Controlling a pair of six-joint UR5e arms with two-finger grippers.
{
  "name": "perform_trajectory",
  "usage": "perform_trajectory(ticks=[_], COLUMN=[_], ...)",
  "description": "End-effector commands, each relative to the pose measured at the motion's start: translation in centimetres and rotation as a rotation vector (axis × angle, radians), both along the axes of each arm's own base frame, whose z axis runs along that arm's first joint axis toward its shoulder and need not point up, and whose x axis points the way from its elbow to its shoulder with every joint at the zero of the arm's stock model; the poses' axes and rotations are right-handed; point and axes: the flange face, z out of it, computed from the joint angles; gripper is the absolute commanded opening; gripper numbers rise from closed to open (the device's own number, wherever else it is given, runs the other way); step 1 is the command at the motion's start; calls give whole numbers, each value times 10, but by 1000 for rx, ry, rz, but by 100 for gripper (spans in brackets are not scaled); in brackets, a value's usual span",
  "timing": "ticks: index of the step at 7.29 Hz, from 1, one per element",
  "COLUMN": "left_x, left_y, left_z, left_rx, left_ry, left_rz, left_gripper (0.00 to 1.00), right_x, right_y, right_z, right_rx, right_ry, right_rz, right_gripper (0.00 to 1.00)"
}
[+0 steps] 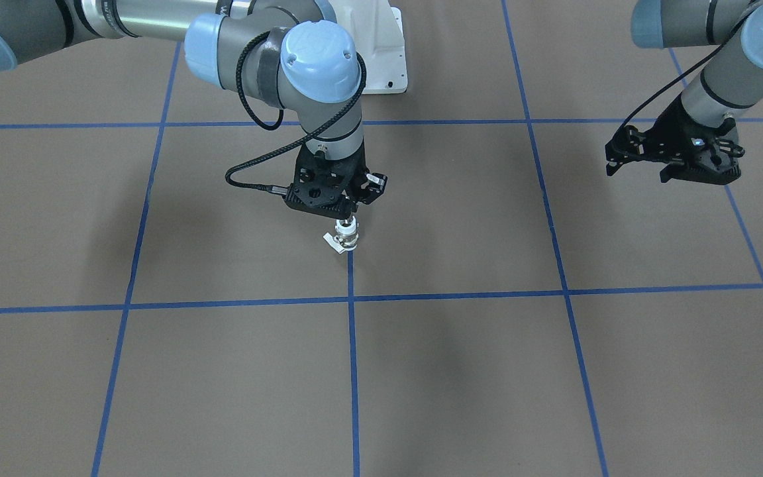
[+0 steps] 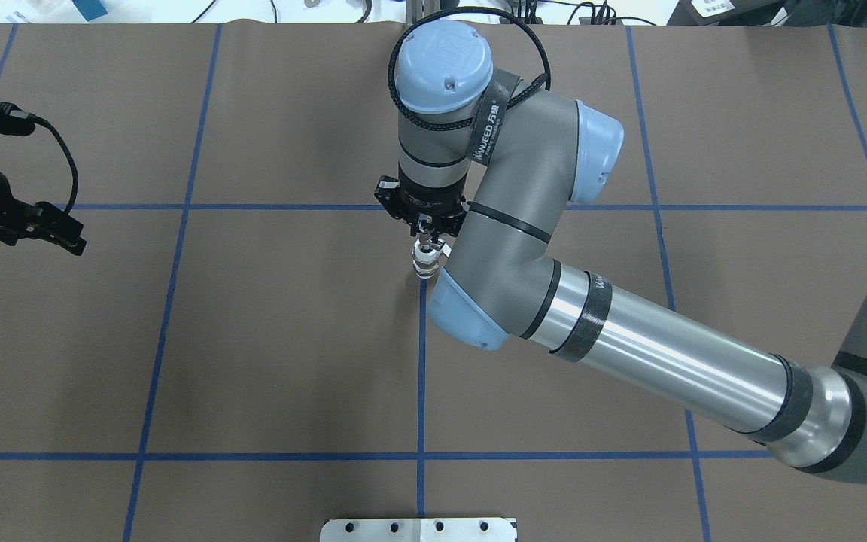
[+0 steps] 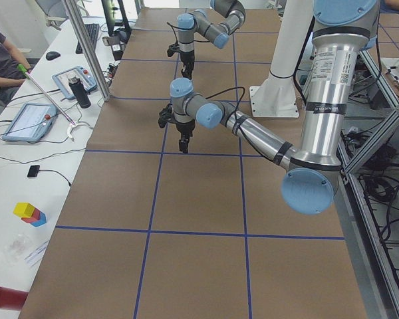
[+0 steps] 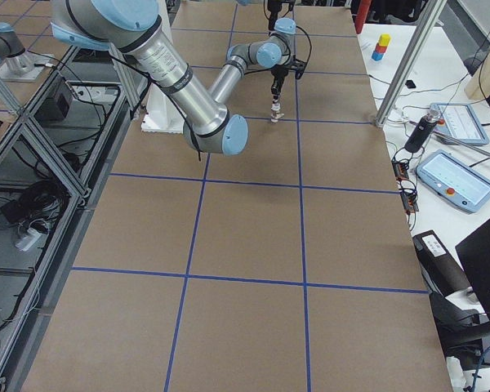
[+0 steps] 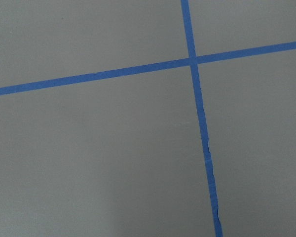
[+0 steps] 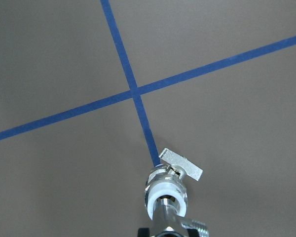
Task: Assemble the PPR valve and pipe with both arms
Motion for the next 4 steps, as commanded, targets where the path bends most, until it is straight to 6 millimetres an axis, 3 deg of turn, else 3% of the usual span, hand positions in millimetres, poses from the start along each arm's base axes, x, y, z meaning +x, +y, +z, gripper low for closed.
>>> perform_trajectory(ticks=[1,4], left_x=[0,1], left_y=[0,0], left_z=[0,-2], left_rx=[0,-16], left_ry=[0,2], left_rz=[-1,-17], left_gripper=[99,99], right_x=[-1,-2], right_y=[-1,-1], right_z=[1,7], right_rx=[3,-1], right_ry=[-4,2], right_rz=[-1,-2], right_gripper=[0,0])
